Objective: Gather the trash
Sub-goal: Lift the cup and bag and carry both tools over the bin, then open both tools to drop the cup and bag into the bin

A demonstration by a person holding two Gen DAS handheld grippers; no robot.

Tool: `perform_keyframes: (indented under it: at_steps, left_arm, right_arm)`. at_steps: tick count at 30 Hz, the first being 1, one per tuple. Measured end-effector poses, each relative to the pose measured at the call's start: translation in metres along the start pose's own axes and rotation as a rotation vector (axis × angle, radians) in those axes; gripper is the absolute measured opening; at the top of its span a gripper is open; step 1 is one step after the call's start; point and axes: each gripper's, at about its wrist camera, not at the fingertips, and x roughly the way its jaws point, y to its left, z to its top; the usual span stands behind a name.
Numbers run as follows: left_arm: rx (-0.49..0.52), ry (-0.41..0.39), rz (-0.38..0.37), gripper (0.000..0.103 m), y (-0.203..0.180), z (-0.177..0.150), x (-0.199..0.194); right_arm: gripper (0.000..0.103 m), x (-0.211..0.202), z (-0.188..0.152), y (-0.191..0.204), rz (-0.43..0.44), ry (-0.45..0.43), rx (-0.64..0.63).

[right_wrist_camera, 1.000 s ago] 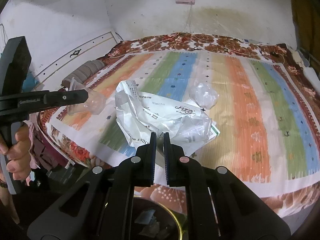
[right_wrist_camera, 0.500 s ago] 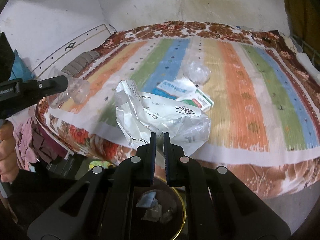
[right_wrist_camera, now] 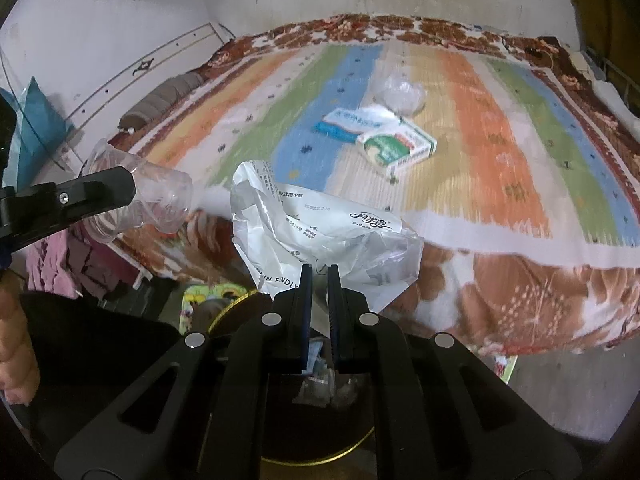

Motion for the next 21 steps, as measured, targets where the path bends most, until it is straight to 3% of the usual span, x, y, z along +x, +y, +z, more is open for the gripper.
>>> perform_keyframes:
  at_steps: [21]
  left_arm:
    - [-0.082, 0.134, 0.067, 0.006, 0.007, -0.059, 0.029]
  right_arm:
    - [0.007, 0.026, -0.06, 0.003, 0.022, 0.164, 0.09]
